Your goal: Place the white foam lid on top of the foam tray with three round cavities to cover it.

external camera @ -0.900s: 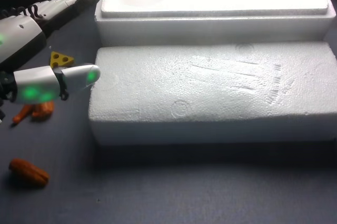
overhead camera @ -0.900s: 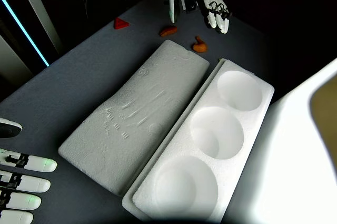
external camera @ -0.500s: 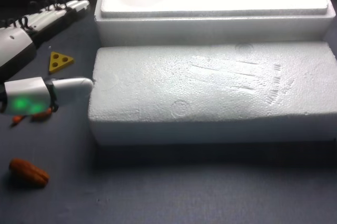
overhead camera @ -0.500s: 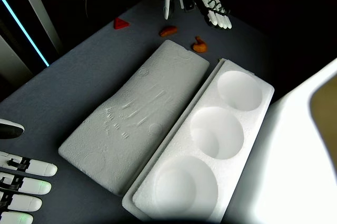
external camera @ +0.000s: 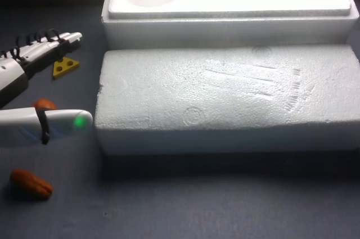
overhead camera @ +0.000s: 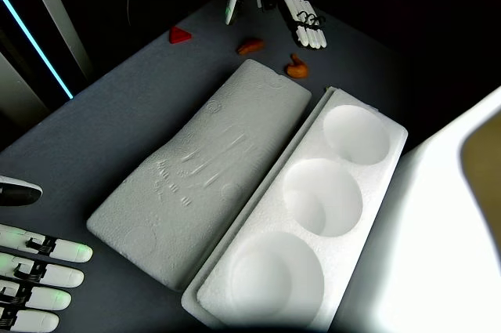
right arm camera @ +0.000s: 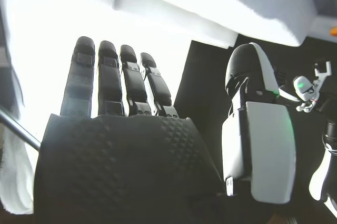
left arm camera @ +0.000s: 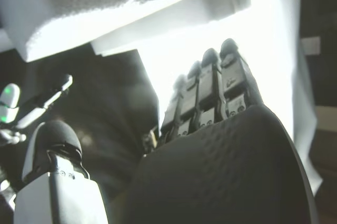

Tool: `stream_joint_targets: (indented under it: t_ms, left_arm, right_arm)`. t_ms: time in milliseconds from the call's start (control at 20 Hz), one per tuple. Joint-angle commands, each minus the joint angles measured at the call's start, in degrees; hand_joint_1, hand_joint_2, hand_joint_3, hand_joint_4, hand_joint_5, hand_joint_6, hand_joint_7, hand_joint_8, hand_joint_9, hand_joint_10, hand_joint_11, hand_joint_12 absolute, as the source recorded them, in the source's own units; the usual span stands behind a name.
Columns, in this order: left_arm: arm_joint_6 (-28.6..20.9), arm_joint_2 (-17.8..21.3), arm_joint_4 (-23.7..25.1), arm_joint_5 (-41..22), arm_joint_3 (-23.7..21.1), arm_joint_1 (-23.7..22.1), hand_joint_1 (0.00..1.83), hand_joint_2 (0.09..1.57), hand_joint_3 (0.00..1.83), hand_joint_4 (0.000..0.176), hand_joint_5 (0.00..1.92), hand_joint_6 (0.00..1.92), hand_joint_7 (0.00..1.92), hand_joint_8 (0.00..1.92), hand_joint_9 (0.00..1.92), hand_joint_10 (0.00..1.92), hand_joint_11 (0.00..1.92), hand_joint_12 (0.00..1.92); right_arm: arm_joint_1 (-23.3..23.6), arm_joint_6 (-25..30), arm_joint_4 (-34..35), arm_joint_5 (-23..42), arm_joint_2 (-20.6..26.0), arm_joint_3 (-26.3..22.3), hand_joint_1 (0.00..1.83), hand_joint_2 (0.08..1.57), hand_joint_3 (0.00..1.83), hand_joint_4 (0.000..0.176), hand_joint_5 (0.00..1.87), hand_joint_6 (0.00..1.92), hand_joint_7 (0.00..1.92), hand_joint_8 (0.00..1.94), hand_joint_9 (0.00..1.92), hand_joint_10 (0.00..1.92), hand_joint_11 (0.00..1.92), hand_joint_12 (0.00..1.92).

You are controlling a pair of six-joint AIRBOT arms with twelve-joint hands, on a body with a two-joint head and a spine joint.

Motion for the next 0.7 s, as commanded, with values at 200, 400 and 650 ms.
stream_joint_targets:
  t_ms: [200,400,650]
  left_arm:
    - [-0.83,-1.54,-3.96,-8.41,-0.06,3.35,0.36,1.0,0.0,0.0,0.0,0.0,0.0,0.0,0.0,0.0,0.0,0.0]
    - [-1.86,-2.44,-5.74,-9.6,-0.2,6.21,0.38,0.99,0.0,0.0,0.01,0.0,0.0,0.0,0.0,0.0,0.0,0.0]
    - [-2.53,-5.01,-5.35,-7.63,1.0,5.97,0.38,0.93,0.0,0.0,0.02,0.0,0.0,0.0,0.0,0.0,0.0,0.0]
  right_arm:
    - [2.37,-0.01,2.15,3.15,-2.38,2.29,0.55,1.13,0.0,0.0,0.0,0.0,0.0,0.0,0.0,0.0,0.0,0.0]
    - [5.17,-0.45,2.42,-0.54,-5.31,4.39,0.52,1.15,0.0,0.0,0.0,0.0,0.0,0.0,0.0,0.0,0.0,0.0]
    - [5.3,-0.49,4.13,-1.15,-6.96,5.46,0.58,1.14,0.0,0.0,0.0,0.0,0.0,0.0,0.0,0.0,0.0,0.0]
